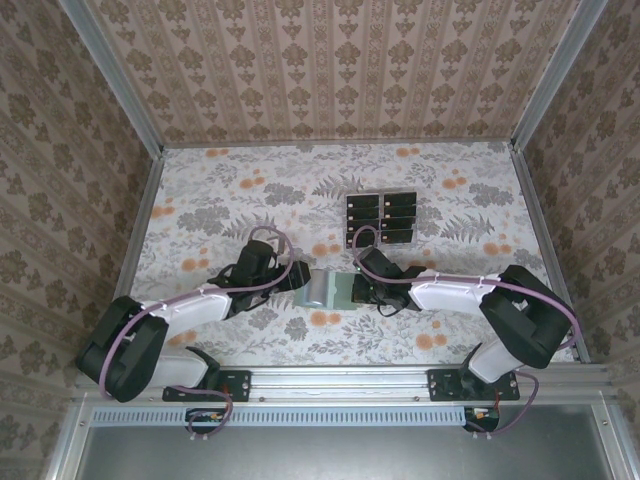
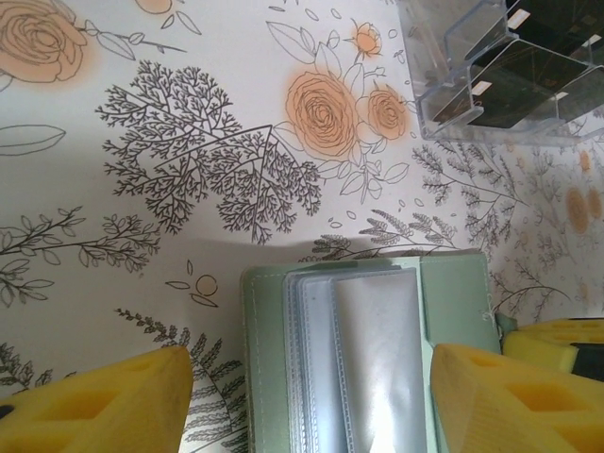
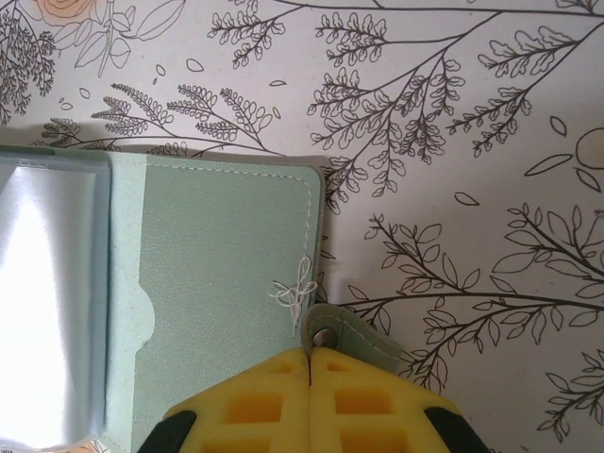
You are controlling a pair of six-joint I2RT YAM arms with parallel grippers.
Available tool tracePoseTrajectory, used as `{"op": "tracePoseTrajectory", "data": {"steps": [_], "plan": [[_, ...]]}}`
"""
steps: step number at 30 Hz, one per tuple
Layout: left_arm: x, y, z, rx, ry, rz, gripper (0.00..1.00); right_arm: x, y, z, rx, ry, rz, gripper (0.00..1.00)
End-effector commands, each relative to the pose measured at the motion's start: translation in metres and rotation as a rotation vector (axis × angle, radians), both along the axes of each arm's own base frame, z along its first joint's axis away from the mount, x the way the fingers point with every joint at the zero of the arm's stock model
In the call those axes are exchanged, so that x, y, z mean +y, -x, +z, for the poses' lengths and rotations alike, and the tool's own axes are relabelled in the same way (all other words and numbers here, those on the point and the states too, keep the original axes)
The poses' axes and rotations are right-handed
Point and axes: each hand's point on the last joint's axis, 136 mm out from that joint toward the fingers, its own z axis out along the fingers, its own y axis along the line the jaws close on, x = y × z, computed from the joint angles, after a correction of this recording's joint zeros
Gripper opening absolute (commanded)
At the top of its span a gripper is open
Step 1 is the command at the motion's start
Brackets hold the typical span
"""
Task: Put the credit cards into the card holder
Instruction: Open the card holder at the center of the table, then flip the card slot at the card holder.
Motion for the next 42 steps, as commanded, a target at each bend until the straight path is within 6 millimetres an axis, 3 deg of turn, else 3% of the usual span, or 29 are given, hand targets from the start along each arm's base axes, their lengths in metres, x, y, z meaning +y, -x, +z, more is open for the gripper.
{"op": "tracePoseTrajectory", "data": {"steps": [1,14,19,26,32,42], "plan": [[0.006,0.001,-0.007,-0.001,-0.021,0.006,0.69,-0.013,0.004,-0.016,0.029,0.046,-0.032,0.00],[-0.010,-0.001,-0.022,0.044,0.045,-0.018,0.67,-0.015,0.006,-0.022,0.040,0.048,-0.042,0.00],[-0.018,-0.004,-0.014,0.032,0.093,-0.028,0.64,-0.015,0.006,-0.024,0.043,0.052,-0.041,0.00],[-0.022,-0.006,0.008,-0.010,0.170,-0.016,0.45,-0.014,0.005,-0.027,0.047,0.053,-0.040,0.00],[-0.020,-0.007,0.022,-0.040,0.201,0.004,0.38,-0.015,0.005,-0.029,0.050,0.057,-0.040,0.00],[-0.019,-0.006,0.021,-0.040,0.199,0.007,0.19,-0.016,0.005,-0.032,0.056,0.056,-0.041,0.00]]}}
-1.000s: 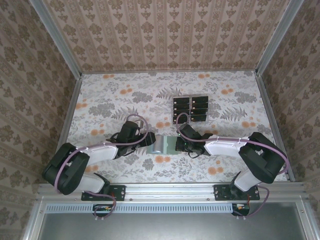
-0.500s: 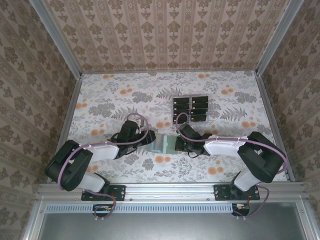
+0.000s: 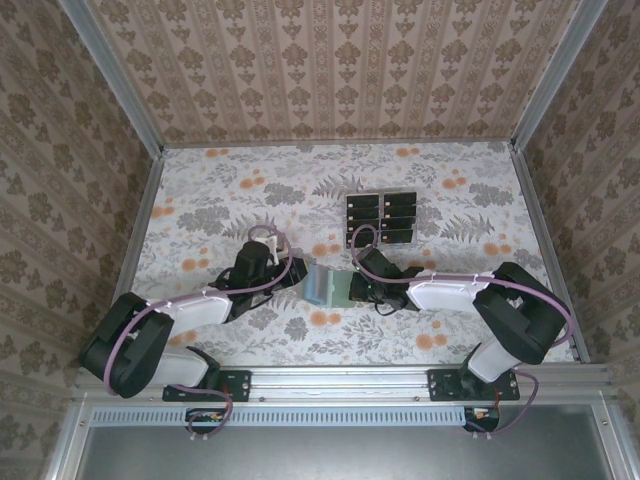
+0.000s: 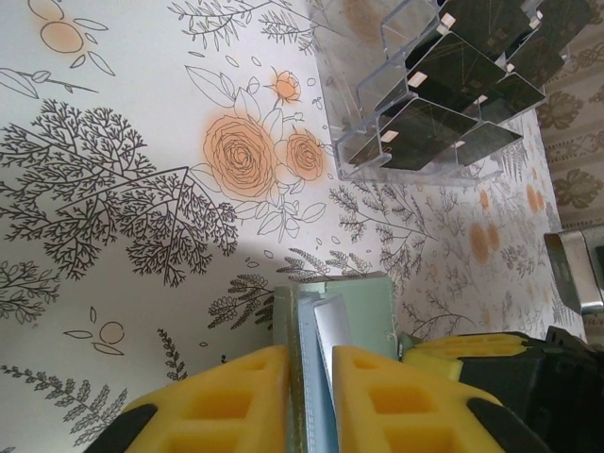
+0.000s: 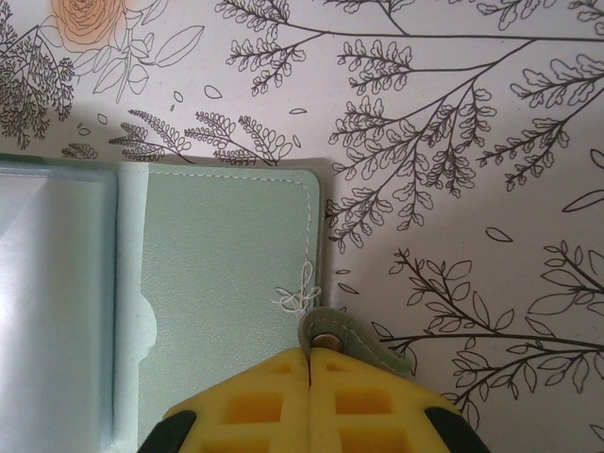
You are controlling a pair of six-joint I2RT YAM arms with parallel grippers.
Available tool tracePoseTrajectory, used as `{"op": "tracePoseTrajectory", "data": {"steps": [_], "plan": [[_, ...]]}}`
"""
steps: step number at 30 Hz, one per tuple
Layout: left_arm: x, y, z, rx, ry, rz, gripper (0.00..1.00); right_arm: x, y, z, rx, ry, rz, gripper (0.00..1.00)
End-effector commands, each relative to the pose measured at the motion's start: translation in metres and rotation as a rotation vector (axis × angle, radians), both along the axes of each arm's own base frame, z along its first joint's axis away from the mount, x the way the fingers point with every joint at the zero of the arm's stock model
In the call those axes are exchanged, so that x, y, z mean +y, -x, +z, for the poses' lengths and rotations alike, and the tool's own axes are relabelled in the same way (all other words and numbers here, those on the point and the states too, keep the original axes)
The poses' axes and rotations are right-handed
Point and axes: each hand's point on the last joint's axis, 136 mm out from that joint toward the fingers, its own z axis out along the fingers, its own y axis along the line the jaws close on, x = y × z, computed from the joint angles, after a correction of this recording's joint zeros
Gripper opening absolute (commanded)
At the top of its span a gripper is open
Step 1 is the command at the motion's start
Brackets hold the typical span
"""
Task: Put the credit cards into the card holder
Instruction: Flip the card slot at the card holder.
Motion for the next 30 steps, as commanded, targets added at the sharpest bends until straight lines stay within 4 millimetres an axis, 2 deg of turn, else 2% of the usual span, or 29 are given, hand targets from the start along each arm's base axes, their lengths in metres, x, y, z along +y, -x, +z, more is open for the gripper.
{"op": "tracePoseTrajectory", "data": {"steps": [1,7,8,11,13,22,27,30], "plan": [[0.000,0.001,0.000,-0.003,0.009,0.000,0.18,-0.021,0.014,-0.029,0.081,0.084,-0.030,0.00],[-0.001,0.000,-0.003,0.003,0.000,-0.003,0.14,-0.022,0.014,-0.030,0.082,0.084,-0.031,0.00],[-0.001,0.000,-0.004,0.006,-0.004,-0.003,0.16,-0.022,0.014,-0.030,0.082,0.083,-0.032,0.00],[0.000,0.000,-0.009,0.014,-0.019,-0.002,0.32,-0.021,0.014,-0.029,0.082,0.081,-0.031,0.00],[0.000,0.000,-0.011,0.019,-0.023,-0.002,0.33,-0.021,0.014,-0.029,0.081,0.080,-0.030,0.00],[-0.001,-0.001,-0.010,0.014,-0.015,0.000,0.18,-0.022,0.013,-0.031,0.084,0.083,-0.032,0.00],[-0.004,-0.001,-0.001,-0.002,0.017,0.000,0.01,-0.021,0.013,-0.033,0.089,0.082,-0.028,0.00],[-0.009,-0.001,0.007,-0.018,0.040,-0.009,0.00,-0.019,0.013,-0.034,0.092,0.078,-0.023,0.00]]}}
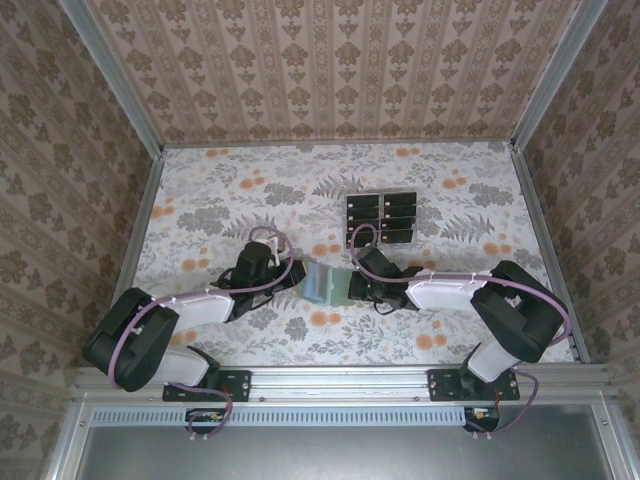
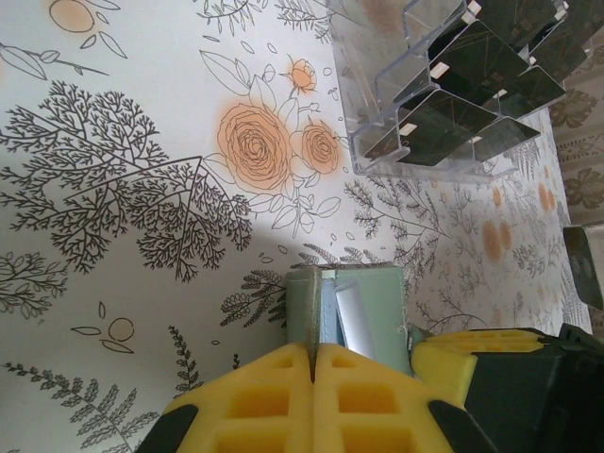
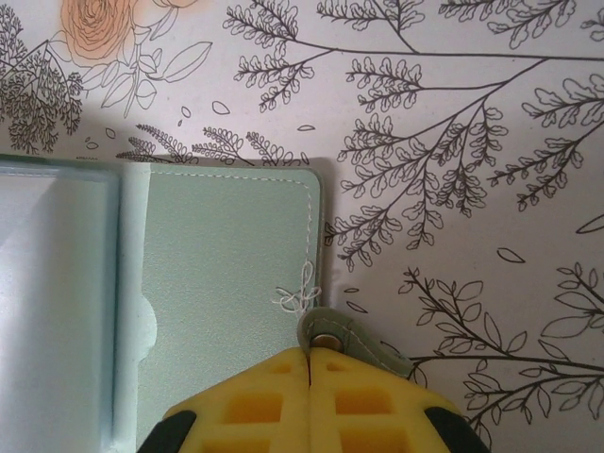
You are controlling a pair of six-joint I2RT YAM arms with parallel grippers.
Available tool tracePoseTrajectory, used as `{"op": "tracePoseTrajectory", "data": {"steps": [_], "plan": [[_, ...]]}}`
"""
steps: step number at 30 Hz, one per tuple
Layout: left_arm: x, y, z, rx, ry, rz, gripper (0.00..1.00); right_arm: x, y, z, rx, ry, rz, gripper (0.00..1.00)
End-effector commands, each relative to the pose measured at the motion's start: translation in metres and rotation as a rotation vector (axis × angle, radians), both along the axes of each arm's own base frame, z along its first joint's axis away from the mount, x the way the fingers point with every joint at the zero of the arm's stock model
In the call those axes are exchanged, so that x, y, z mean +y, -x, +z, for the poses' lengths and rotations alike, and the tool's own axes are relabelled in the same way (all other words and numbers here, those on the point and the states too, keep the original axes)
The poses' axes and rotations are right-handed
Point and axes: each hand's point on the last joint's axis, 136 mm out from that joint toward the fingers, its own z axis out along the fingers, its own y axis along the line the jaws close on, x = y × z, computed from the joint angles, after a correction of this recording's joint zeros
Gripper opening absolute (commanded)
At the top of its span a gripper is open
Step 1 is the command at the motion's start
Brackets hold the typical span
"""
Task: Put the credit cards into the card holder
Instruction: Flip the card slot at the card holder.
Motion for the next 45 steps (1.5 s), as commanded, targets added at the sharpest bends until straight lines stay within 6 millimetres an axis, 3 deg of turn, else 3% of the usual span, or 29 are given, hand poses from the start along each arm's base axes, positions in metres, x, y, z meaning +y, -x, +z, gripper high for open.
{"op": "tracePoseTrajectory", "data": {"steps": [1,8,15,22,28,36,43,45], "plan": [[-0.010,-0.001,0.017,-0.041,0.051,-0.015,0.00,-0.020,0.017,-0.033,0.103,0.087,-0.018,0.00],[-0.034,0.002,0.026,-0.053,0.100,-0.062,0.00,-0.017,0.017,-0.036,0.115,0.086,-0.008,0.00],[-0.050,0.005,0.012,-0.013,0.137,-0.078,0.00,-0.015,0.016,-0.036,0.118,0.084,0.000,0.00],[-0.048,0.004,0.007,-0.009,0.131,-0.062,0.00,-0.016,0.016,-0.034,0.118,0.088,0.001,0.00],[-0.033,0.006,0.006,-0.024,0.046,-0.035,0.00,-0.024,0.018,-0.023,0.109,0.100,-0.008,0.00],[-0.013,0.010,0.002,-0.054,-0.074,-0.023,0.00,-0.044,0.018,0.018,0.041,0.082,-0.047,0.23],[0.000,0.014,-0.014,-0.048,-0.141,-0.009,0.00,-0.026,0.012,0.060,-0.021,-0.018,-0.006,0.38],[0.005,0.016,-0.019,-0.038,-0.162,0.001,0.10,-0.018,0.010,0.065,-0.021,-0.042,0.013,0.43]]}}
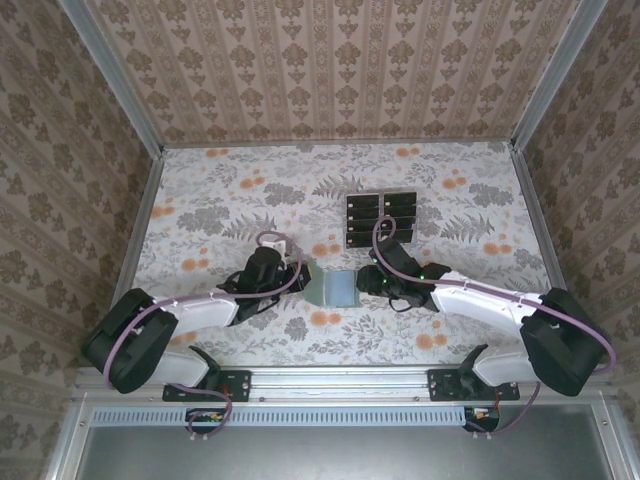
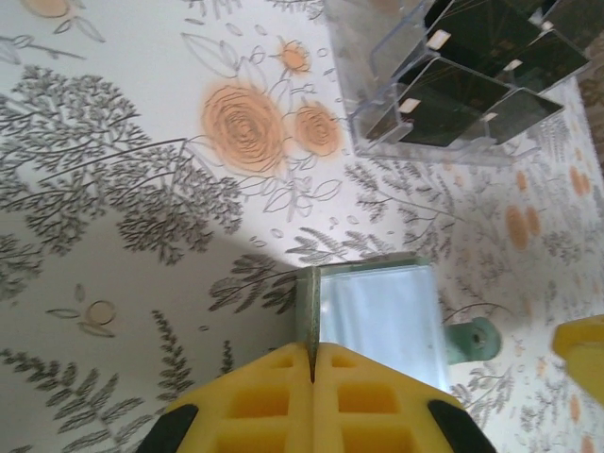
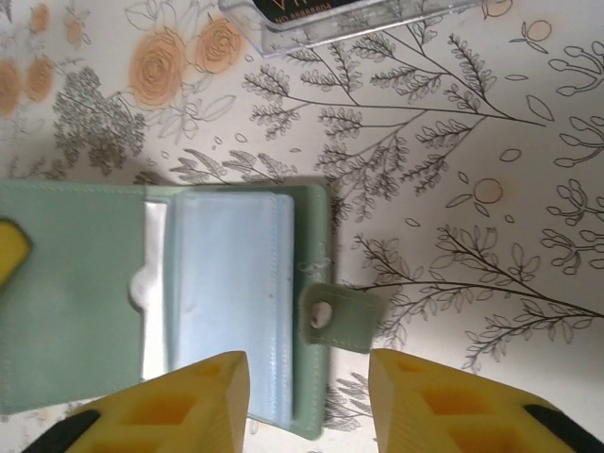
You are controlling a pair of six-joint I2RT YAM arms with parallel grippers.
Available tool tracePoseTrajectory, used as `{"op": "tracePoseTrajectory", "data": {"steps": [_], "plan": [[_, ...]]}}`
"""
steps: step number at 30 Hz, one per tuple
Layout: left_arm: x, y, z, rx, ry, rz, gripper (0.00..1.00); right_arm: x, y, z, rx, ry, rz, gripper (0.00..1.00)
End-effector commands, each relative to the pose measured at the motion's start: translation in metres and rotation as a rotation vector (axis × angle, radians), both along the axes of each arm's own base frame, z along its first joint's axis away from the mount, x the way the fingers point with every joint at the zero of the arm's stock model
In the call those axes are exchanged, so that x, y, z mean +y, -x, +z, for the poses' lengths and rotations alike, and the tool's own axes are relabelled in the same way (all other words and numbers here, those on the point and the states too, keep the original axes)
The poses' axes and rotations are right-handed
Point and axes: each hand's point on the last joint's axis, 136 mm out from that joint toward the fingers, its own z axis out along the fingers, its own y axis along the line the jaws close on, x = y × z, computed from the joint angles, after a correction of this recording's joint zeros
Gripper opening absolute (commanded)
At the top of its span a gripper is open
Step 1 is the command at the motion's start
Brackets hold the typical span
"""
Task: Put the credit cards into the card holder
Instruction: Flip the card slot at the card holder, then flip over the card slot in the card holder.
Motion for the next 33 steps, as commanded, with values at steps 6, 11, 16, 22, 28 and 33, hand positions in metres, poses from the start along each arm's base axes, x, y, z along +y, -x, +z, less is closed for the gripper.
{"op": "tracePoseTrajectory", "data": {"steps": [6,11,16,22,28,33], "plan": [[0.026,0.008,-0.025,0.025,-0.148,0.038,0.38,0.034,-0.002,0.016,0.012,-0.053,0.087,0.47],[0.039,0.009,-0.024,0.014,-0.227,0.050,0.48,0.050,0.001,0.002,0.043,-0.051,0.110,0.48],[0.053,0.009,-0.028,0.037,-0.368,0.044,0.48,0.056,0.002,-0.012,0.067,-0.037,0.114,0.48],[0.055,0.009,-0.032,0.057,-0.418,0.031,0.49,0.056,0.000,-0.026,0.083,-0.017,0.108,0.48],[0.052,0.010,-0.039,0.077,-0.427,0.018,0.49,0.057,0.000,-0.038,0.103,0.000,0.110,0.48],[0.051,0.010,-0.043,0.089,-0.437,0.013,0.49,0.055,0.001,-0.043,0.113,0.006,0.104,0.50]]}}
